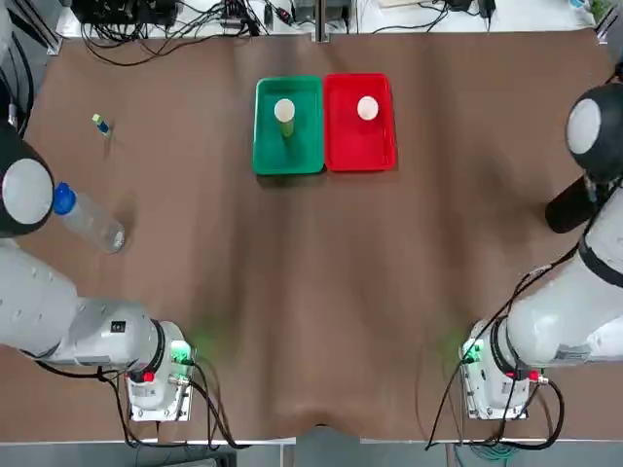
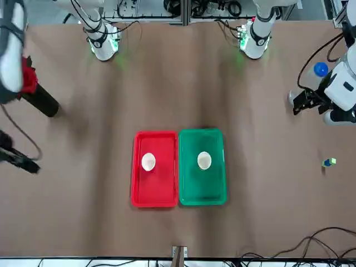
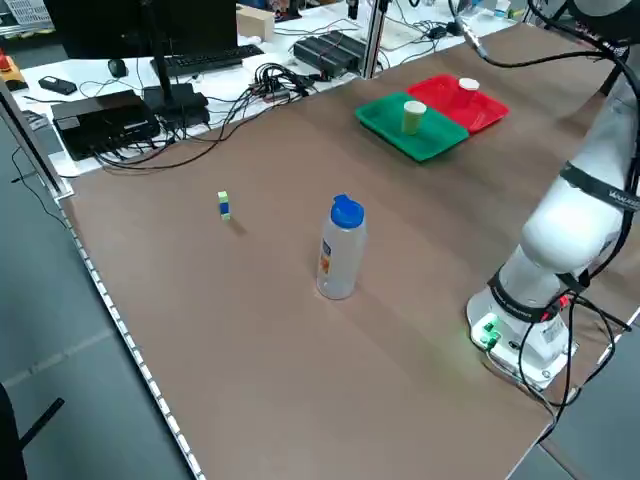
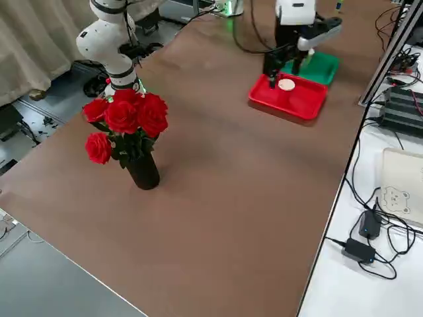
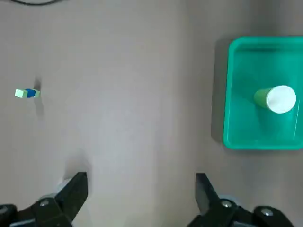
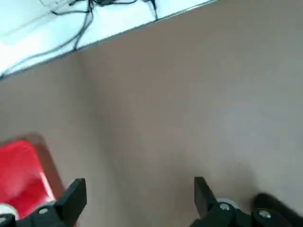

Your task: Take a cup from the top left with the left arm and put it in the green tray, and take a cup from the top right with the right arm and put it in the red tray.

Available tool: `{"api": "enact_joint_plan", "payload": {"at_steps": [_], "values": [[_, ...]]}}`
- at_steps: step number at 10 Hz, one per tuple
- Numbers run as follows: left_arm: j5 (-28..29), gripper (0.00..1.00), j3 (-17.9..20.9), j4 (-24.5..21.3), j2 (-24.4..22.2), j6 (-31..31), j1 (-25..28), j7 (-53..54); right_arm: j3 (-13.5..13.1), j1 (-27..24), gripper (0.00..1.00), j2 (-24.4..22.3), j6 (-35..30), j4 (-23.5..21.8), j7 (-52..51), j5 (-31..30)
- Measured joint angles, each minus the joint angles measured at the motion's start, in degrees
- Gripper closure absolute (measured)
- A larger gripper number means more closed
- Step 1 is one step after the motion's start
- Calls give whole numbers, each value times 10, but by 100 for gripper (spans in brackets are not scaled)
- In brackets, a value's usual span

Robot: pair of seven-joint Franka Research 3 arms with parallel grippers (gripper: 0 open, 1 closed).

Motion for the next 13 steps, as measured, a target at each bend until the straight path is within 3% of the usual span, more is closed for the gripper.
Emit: {"api": "enact_joint_plan", "payload": {"at_steps": [3, 6, 7, 13], "values": [[0, 0, 1, 6, 1, -6, 1, 0, 6, -13, 0, -77, -11, -100, -68, 0], [0, 0, 5, 7, 1, -7, 5, 0, 14, 16, 0, -181, 13, -223, -69, 0], [0, 0, 6, 7, 1, -7, 5, 0, 15, 22, 2, -203, 17, -242, -70, 0], [0, 0, 6, 7, 3, -11, 5, -1, 12, 23, 0, -233, 29, -237, -82, 7]]}}
